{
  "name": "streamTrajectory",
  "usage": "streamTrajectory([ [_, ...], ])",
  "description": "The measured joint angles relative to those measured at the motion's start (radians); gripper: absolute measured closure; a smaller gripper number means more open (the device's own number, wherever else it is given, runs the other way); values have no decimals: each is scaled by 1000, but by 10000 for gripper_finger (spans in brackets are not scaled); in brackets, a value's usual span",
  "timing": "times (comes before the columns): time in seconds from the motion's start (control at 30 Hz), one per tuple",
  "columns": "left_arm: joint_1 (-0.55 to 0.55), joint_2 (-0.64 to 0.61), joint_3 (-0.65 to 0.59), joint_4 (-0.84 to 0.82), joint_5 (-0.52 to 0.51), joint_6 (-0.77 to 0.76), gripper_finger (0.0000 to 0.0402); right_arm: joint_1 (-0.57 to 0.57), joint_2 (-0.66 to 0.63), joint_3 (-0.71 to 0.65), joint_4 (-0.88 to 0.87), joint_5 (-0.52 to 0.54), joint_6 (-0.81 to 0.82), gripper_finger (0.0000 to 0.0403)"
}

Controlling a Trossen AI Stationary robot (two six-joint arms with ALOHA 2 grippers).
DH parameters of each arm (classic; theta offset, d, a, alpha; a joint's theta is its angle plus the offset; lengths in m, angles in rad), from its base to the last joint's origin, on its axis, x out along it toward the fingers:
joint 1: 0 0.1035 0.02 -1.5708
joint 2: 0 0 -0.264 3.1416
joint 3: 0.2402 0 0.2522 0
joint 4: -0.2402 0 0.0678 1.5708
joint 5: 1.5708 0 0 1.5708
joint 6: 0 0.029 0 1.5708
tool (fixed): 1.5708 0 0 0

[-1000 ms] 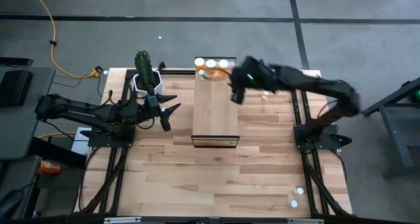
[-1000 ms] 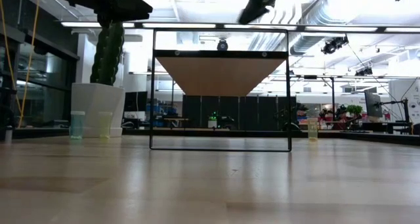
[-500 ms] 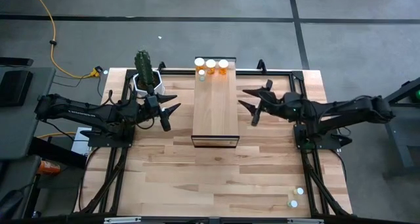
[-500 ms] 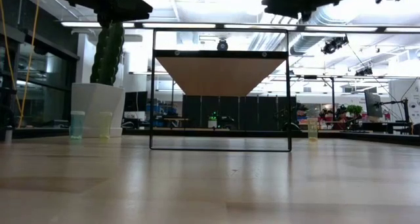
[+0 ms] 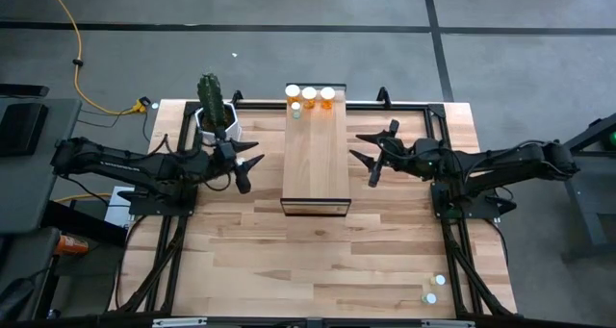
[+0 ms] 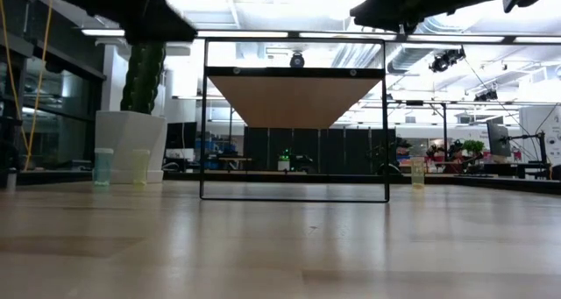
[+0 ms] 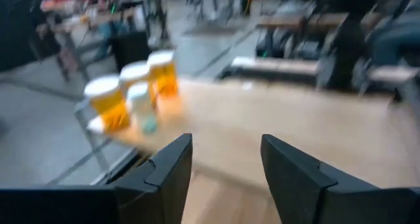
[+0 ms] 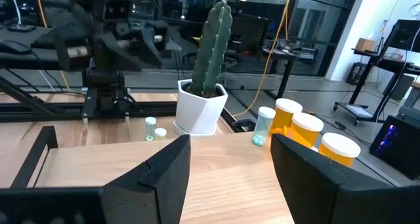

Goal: Pick and place medicine bottles onto shelf by color
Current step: Put the top green pill bottle on the shelf aligned with the other green pill bottle

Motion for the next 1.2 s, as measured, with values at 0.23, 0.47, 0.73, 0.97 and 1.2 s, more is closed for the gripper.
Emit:
streamTrajectory([
  [0.23, 46, 33, 187, -577, 7, -360, 166, -2, 0, 1, 1, 0, -2, 198],
  [0.47, 120, 147, 284, -1138, 167, -795, 142, -3, 0, 1, 0, 0, -2, 198],
  [0.73, 190, 269, 268, -1188, 237, -743, 147, -3, 0, 2, 0, 0, -2, 198],
  [0.97, 296, 394, 268, -1184, 268, -630, 147, -3, 0, 2, 0, 0, -2, 198],
  [1.2, 352, 479, 268, -1120, 330, -520, 147, -3, 0, 2, 0, 0, -2, 199],
])
